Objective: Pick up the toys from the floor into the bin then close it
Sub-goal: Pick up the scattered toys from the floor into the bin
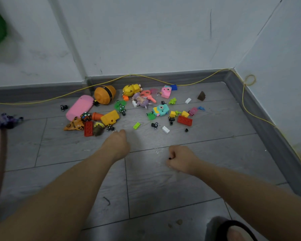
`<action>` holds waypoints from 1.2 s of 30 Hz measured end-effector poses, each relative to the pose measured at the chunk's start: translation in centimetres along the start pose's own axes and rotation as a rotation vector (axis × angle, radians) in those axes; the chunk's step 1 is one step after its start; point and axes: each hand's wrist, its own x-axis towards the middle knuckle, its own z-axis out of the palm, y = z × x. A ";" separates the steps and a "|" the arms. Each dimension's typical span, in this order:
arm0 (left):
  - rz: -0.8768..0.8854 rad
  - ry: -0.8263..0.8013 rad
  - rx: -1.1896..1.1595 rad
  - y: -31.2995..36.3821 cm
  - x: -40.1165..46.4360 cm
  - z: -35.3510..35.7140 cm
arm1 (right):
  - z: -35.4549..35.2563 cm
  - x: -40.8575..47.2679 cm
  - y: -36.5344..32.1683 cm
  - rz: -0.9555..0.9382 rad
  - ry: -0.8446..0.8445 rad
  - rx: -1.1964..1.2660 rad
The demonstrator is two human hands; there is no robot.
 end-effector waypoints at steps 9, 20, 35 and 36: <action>-0.202 -0.203 -0.869 6.0 0.8 -3.0 | -7.8 3.4 -2.5 0.254 -0.444 1.358; -0.280 -0.294 -1.339 11.6 3.2 -3.0 | -10.6 7.2 -4.5 -0.021 -0.793 1.725; -0.337 0.051 -0.430 7.2 6.6 1.7 | -9.8 12.5 5.3 0.180 0.277 0.076; -0.335 0.051 -0.392 6.9 6.9 1.9 | -9.7 12.4 5.5 0.146 0.240 -0.013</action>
